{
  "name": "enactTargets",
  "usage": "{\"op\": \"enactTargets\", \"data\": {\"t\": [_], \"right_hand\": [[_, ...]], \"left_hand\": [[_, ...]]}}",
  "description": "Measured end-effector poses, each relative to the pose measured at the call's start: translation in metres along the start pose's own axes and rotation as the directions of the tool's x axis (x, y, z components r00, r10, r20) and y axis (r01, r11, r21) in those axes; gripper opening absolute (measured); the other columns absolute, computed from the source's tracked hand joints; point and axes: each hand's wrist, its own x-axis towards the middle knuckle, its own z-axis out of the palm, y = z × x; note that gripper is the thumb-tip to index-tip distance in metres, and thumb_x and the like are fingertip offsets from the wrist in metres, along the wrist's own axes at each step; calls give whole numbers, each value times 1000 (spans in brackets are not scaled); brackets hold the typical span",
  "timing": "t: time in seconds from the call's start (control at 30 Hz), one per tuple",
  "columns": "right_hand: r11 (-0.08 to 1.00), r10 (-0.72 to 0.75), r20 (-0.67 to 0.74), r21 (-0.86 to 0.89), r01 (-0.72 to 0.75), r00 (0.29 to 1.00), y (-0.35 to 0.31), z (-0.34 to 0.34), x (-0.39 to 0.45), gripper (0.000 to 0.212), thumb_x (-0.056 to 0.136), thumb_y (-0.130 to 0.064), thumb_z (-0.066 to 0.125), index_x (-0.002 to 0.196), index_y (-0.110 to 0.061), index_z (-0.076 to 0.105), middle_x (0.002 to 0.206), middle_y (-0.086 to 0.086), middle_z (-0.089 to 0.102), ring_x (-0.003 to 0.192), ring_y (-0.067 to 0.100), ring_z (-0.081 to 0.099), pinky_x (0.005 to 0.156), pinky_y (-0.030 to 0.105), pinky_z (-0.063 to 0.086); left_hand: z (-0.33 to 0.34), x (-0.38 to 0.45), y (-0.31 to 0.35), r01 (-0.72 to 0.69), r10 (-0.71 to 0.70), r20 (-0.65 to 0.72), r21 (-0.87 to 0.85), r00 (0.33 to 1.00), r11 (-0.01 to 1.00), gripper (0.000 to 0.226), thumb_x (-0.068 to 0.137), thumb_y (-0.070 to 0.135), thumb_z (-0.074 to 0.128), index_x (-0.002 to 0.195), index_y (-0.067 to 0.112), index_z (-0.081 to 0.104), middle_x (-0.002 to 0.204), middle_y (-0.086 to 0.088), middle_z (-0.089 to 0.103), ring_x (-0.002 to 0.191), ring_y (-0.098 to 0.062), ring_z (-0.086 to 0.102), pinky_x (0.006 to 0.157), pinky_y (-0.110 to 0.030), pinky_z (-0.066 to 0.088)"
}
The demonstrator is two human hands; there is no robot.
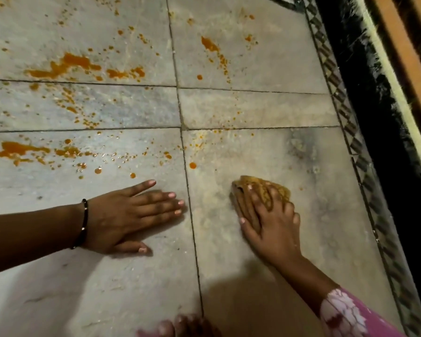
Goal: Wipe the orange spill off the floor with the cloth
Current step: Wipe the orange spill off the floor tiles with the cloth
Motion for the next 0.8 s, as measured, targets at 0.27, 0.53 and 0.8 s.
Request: {"op": "enactTargets", "data": {"t": [0.27,0.53,0.8], "right_hand": [[903,-425,29,78,422,905,-64,-2,-35,75,70,-65,52,140,-44,34,142,8,45,96,33,52,75,40,41],[905,-426,-4,0,426,905,-31,0,-8,68,76,-57,46,141,-41,34,142,11,34,101,34,39,77,47,42],[570,-798,-126,160,806,589,-124,5,-15,56,79,-53,50,134,-42,43,143,4,45,97,30,49,76,38,35]], "left_hand": [[15,-20,-5,95,-94,25,-45,995,994,77,90,56,39,149,8,24,158,-8,19,145,-25,19,114,-53,15],[1,-77,2,319,-319,28,5,947,948,79,90,59,33,149,8,21,156,-11,21,145,-25,17,114,-56,11],[4,-125,37,615,-614,29,-22,789,788,77,92,58,26,149,7,22,155,-14,23,145,-27,18,114,-56,12]]}}
